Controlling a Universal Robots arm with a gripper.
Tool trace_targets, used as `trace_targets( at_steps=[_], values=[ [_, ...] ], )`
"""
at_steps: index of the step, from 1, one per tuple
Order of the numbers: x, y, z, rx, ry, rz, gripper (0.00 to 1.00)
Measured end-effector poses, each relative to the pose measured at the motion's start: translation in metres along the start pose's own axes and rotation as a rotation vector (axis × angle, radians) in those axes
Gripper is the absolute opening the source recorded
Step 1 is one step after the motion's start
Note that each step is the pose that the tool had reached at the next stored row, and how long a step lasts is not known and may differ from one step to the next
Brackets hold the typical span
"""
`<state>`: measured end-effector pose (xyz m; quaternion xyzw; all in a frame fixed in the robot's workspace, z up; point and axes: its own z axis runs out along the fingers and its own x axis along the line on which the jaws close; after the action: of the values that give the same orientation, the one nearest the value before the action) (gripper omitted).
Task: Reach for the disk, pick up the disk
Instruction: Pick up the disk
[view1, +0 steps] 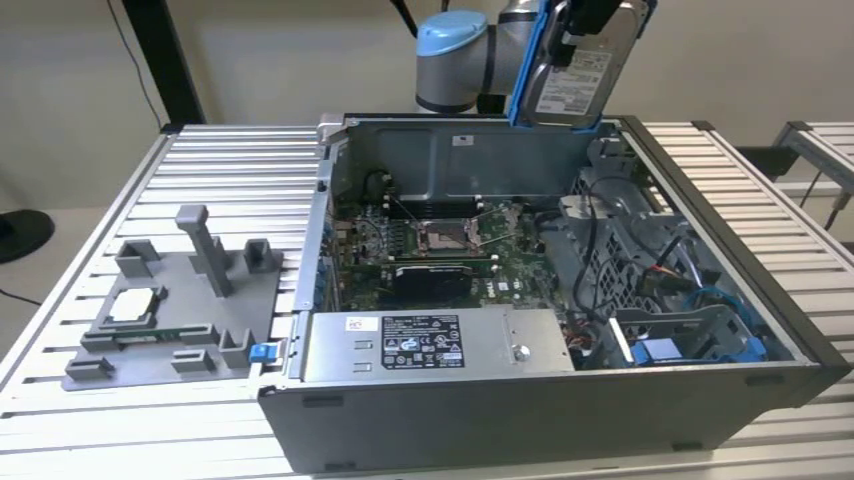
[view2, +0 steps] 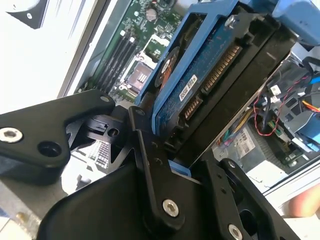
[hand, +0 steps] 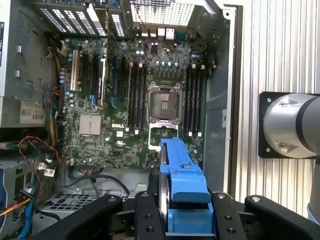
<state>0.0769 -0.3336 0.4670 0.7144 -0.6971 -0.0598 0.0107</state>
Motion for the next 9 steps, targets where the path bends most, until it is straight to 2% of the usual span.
trace_targets(
  at_steps=[4,5,6,7,9],
  values=[
    [0.0,0.0,0.0,0.0019,0.0,0.0,0.0],
    [0.0001,0.0,0.0,0.0094,0.0002,-0.001,0.0],
    [0.0,0.0,0.0,0.0185,0.0006,-0.002,0.0],
    [0.0001,0.0001,0.0,0.033,0.0009,-0.002,0.0],
    [0.0,0.0002,0.0001,0.0694,0.0019,-0.005,0.0]
  ],
)
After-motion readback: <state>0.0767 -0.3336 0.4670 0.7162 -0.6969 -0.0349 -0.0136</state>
